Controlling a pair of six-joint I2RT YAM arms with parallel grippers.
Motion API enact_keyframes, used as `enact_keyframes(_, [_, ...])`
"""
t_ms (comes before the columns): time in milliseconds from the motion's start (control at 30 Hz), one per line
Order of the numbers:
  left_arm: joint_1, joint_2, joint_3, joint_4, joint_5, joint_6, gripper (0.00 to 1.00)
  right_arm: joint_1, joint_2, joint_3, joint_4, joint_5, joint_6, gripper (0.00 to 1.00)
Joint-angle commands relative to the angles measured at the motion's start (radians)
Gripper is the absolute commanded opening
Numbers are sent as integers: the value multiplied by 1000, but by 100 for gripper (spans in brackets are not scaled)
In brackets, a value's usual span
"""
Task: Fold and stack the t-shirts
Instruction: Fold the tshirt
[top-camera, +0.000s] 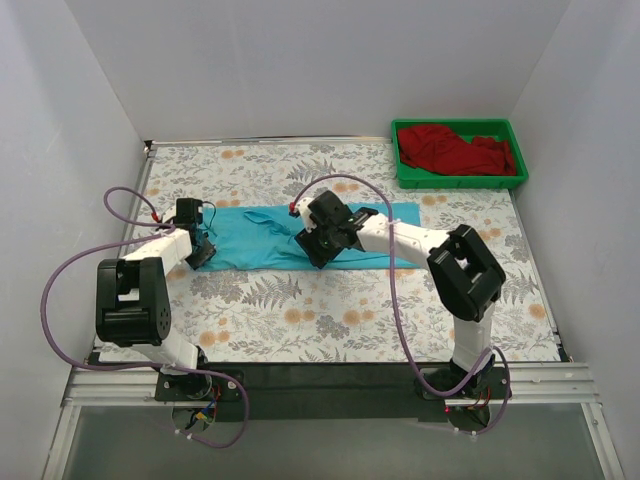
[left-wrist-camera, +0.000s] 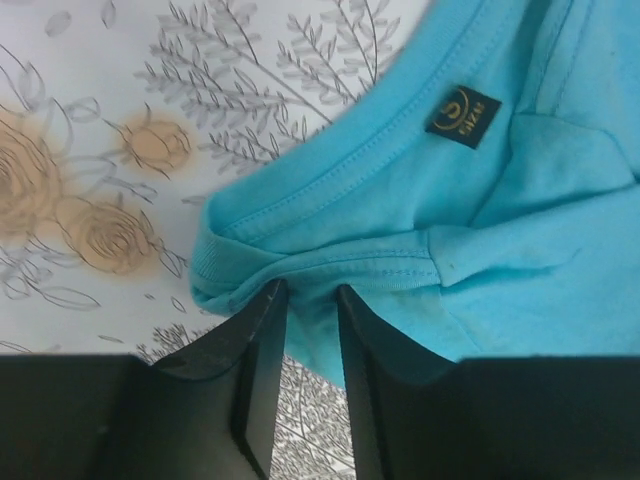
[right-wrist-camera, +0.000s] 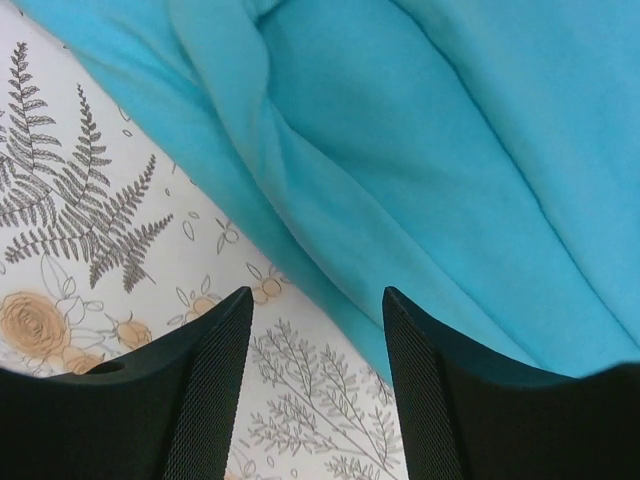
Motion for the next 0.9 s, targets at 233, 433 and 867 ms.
enact_keyframes(233, [14,47,15,-10,-213,23,25,65,114,129,14,255,-122,54])
enact_keyframes(433, [14,42,15,-10,-209,23,27,47,160,175,5,326,-161,53])
enact_keyframes(867, [14,25,12,-11,-195,25,30,-85,245,352,-41,446,-129,51])
